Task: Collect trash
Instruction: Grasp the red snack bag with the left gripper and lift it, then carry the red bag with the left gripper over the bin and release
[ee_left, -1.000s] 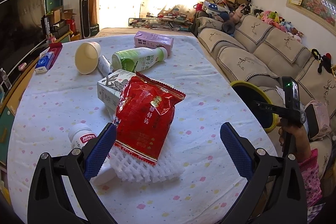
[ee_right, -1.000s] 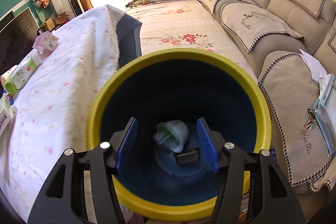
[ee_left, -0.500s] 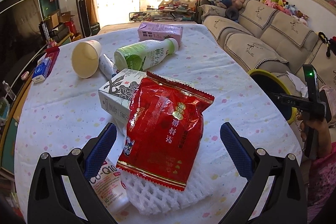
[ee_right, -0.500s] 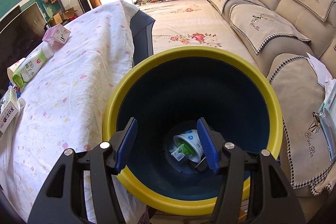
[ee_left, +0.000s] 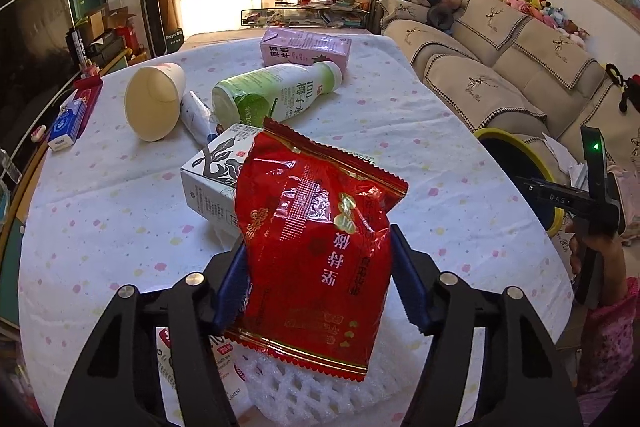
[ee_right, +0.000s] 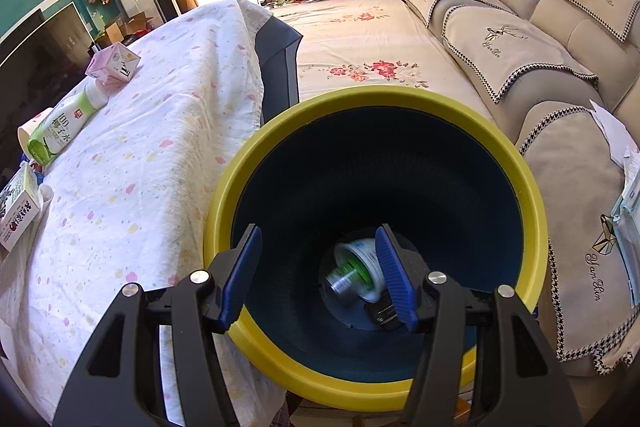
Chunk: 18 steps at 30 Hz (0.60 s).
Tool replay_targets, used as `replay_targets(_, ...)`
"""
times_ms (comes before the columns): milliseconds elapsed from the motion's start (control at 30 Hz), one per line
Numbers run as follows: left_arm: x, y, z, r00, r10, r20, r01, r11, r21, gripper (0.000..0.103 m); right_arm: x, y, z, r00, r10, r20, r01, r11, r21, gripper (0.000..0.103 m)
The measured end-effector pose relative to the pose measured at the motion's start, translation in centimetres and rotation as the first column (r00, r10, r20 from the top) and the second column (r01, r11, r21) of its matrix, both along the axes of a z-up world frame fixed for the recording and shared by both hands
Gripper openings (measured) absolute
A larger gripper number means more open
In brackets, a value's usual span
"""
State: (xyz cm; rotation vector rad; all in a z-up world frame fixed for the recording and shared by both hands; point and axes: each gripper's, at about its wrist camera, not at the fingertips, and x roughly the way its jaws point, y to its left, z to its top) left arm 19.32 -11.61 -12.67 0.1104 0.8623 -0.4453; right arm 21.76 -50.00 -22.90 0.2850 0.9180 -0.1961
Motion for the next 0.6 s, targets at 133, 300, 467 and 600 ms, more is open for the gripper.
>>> replay_targets(133,-0.7,0.6,1.3,1.000,0.003,0.027,-0.003,1.000,-0.016,0.056,-0.1,0.2,0.2,1.000,0.006,0.004,-0.006,1.000,0.002,0.056)
replay_targets(300,-2.0,0.9,3.8,0.997,0.011,0.079,-0.009,1.000,-0.027,0.056,-0.5,0.4,0.7,1.000,0.010,0.018,-0.010,1.000,0.004,0.056)
replay_targets(467,-3.4,-0.7,6.1,0.993,-0.033,0.111,0.038,0.998,-0.043,0.056,-1.5,0.2,1.4,0.999,0.002,0.035,-0.002,1.000,-0.010,0.056)
replay_targets(600,-4.1,-3.8,7.2,0.987,-0.101,0.128,0.109,0.992,-0.059,0.057,-2.9,-0.7,2.1,0.999,-0.022,0.048,0.024,0.999,-0.036,0.056)
